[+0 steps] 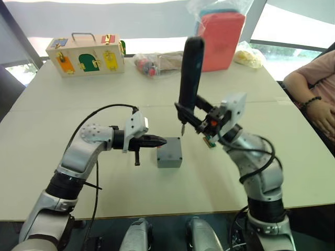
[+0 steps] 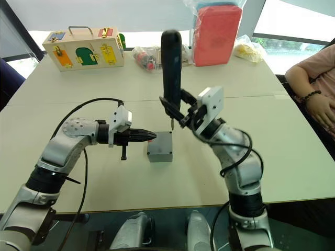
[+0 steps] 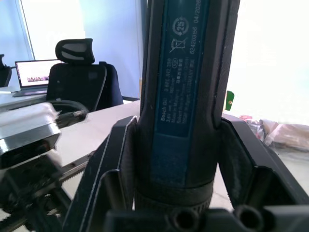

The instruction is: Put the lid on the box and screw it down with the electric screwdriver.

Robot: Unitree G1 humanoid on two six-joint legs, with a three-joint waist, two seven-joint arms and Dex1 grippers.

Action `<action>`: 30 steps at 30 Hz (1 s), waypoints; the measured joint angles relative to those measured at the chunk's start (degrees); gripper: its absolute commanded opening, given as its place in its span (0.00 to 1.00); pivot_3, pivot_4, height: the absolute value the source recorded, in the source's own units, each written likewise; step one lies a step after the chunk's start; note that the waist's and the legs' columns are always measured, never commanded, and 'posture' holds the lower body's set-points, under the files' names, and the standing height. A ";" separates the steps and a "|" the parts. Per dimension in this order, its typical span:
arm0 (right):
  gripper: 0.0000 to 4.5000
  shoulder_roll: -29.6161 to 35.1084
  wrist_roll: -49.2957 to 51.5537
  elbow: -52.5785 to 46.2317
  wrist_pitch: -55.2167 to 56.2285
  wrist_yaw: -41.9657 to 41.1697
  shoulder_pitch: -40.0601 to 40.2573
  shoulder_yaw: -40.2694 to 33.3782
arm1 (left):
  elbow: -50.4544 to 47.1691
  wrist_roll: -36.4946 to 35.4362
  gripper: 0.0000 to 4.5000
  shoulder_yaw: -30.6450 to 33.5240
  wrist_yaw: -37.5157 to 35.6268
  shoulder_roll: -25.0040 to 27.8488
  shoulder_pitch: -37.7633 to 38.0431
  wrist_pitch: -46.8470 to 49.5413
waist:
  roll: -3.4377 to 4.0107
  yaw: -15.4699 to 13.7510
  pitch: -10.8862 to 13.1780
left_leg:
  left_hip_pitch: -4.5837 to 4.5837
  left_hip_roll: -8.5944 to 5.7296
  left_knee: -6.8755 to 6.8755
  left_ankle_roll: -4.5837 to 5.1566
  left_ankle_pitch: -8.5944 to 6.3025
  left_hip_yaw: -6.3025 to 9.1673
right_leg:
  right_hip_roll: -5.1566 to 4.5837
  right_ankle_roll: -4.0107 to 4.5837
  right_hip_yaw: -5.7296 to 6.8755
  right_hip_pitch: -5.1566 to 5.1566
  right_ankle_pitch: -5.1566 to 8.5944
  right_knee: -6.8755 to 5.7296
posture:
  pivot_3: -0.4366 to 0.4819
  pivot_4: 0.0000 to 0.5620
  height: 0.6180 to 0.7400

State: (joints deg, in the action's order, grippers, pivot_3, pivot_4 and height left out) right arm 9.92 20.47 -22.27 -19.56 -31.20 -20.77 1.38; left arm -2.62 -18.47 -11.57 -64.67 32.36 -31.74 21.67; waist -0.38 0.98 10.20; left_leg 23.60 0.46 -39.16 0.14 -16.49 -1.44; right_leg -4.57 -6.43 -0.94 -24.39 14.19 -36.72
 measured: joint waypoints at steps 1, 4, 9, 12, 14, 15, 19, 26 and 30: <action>0.42 -1.00 -0.60 0.18 1.45 0.74 0.65 0.77 | 0.52 0.64 0.00 -0.60 0.78 -0.71 -0.01 0.14 | 0.00 -0.02 0.00 | 0.00 0.03 0.01 -0.01 0.00 0.01 | 0.04 0.00 0.00 -0.03 0.01 -0.03 | 0.48 0.27 0.92; 0.42 -1.63 -1.77 0.25 4.03 1.66 1.11 1.75 | 0.94 1.77 0.00 -1.27 1.90 -1.88 0.00 0.29 | 0.00 -0.08 0.00 | -0.02 0.04 0.01 -0.02 0.01 0.01 | 0.04 0.00 -0.01 -0.05 0.02 -0.13 | 0.48 0.27 0.92; 0.42 -2.05 -2.80 1.91 7.09 2.74 2.04 2.71 | 2.88 4.53 0.00 -2.04 2.82 -2.09 0.07 -1.84 | 0.00 -0.27 0.00 | -0.04 0.03 0.00 -0.03 0.02 0.00 | 0.02 0.00 -0.01 -0.04 0.02 -0.14 | 0.48 0.27 0.92; 0.42 -2.04 -3.25 3.69 7.80 2.95 2.69 2.84 | 2.98 5.09 0.00 -2.28 2.84 -2.45 0.06 -2.40 | 0.00 -0.31 0.00 | -0.04 0.02 0.00 -0.03 0.02 -0.01 | 0.00 0.00 -0.02 -0.03 0.02 -0.15 | 0.48 0.27 0.92; 0.42 -2.02 -3.40 4.44 8.31 3.00 2.99 2.83 | 2.98 5.27 0.00 -2.30 2.83 -2.67 0.06 -2.49 | 0.00 -0.27 0.00 | -0.04 0.02 0.00 -0.03 0.02 -0.01 | 0.00 0.00 -0.01 -0.03 0.02 -0.15 | 0.48 0.27 0.92; 0.42 -2.03 -3.44 4.64 8.85 3.01 3.08 2.84 | 2.97 5.32 0.00 -2.31 2.83 -2.71 0.06 -2.49 | 0.00 -0.23 0.00 | -0.05 0.02 0.00 -0.03 0.02 -0.01 | 0.01 0.00 -0.01 -0.03 0.02 -0.15 | 0.48 0.27 0.92; 0.42 -2.04 -4.03 6.09 10.80 3.24 3.08 2.85 | 2.95 5.36 0.00 -2.35 2.83 -2.95 0.10 -2.44 | 0.00 -0.24 0.00 | -0.06 0.02 0.00 -0.03 0.02 -0.01 | 0.01 0.00 -0.01 -0.03 0.02 -0.16 | 0.48 0.27 0.92; 0.42 -1.98 -4.53 7.62 12.81 3.37 3.57 2.83 | 2.53 5.35 0.00 -2.35 2.84 -2.95 0.34 -2.28 | 0.00 -0.24 0.00 | -0.07 0.02 0.00 -0.03 0.02 -0.01 | 0.00 0.00 -0.02 -0.03 0.02 -0.17 | 0.48 0.27 0.92; 0.42 -1.94 -4.56 7.90 13.37 3.28 3.67 3.30 | 2.24 5.33 0.00 -2.33 2.90 -2.91 0.55 -2.12 | 0.00 -0.23 -0.01 | -0.08 0.03 0.00 -0.03 0.02 -0.01 | 0.01 0.00 -0.02 -0.02 0.02 -0.17 | 0.48 0.27 0.92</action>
State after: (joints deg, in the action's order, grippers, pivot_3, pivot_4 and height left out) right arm 7.97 15.91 -14.37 -6.19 -27.93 -17.10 4.68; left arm -0.37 -13.13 -13.91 -61.76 29.45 -31.19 19.55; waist -0.38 0.75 10.20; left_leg 23.52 0.49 -39.15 0.11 -16.47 -1.44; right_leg -4.57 -6.43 -0.96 -24.41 14.22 -36.89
